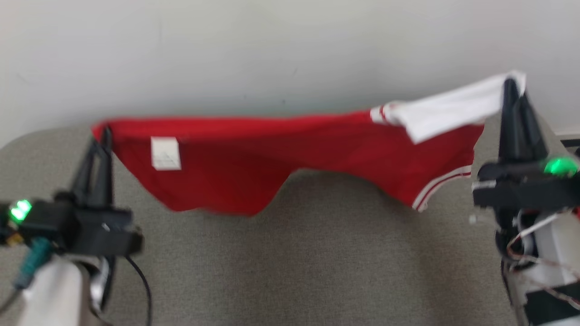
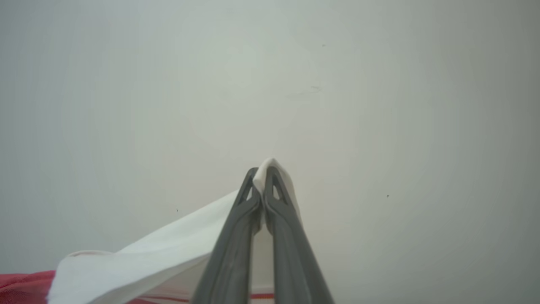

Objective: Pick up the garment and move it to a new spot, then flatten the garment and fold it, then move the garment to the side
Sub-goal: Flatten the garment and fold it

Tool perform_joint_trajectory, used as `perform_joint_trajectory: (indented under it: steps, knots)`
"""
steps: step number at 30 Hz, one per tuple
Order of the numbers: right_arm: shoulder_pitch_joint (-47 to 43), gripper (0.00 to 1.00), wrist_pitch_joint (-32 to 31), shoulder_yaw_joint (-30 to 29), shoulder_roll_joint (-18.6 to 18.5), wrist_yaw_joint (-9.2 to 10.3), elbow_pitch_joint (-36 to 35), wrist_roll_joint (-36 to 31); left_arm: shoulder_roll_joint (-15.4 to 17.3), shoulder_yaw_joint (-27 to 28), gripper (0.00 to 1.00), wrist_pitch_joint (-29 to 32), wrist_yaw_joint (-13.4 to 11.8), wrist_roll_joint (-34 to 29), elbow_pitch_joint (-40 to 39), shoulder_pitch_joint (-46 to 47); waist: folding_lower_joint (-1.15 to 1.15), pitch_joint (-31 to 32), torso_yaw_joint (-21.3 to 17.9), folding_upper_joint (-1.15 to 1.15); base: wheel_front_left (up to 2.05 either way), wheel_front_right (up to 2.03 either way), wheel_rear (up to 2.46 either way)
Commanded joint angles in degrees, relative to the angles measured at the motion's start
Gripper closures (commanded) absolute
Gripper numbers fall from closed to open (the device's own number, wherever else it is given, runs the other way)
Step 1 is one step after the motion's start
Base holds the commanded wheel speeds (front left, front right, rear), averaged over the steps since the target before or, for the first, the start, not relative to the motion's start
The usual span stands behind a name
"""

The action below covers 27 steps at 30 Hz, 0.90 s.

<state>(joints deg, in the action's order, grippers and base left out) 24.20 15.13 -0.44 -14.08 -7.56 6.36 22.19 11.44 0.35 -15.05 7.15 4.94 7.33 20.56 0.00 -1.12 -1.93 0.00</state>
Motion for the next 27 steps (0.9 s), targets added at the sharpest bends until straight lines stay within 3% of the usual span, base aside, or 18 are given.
perform_joint_trajectory:
  steps: [1,10,16,20,27]
  knots:
    - [2.0,1.00,0.0,0.5,-0.8,0.15,-0.4,0.4,1.5,0.1,1.00,-0.2,0.3,-0.6,-0.6,2.4,0.00,1.9,-0.4,0.00,0.00,0.00,0.00]
    - [17.7,1.00,0.0,4.4,-6.0,0.15,-0.9,1.4,11.5,-1.6,1.00,-0.2,0.2,-1.2,0.7,16.7,0.00,1.6,-0.9,0.00,0.00,0.00,0.00]
    - [26.0,1.00,0.0,7.3,-10.0,0.15,4.1,1.2,14.9,-3.2,1.00,0.6,0.2,-1.3,5.8,23.8,0.00,-4.3,-0.6,0.00,0.00,0.00,0.00]
    - [32.9,1.00,0.0,10.8,-12.4,0.15,8.9,0.2,14.8,-4.8,1.00,1.8,0.2,-2.0,9.8,29.0,0.00,-12.1,-0.3,0.00,0.00,0.00,0.00]
    - [50.5,1.00,0.0,10.3,-14.5,0.17,18.8,-4.6,13.4,-7.2,1.00,3.1,-1.4,-4.6,20.0,42.9,0.00,-24.2,0.4,0.00,0.00,0.00,0.00]
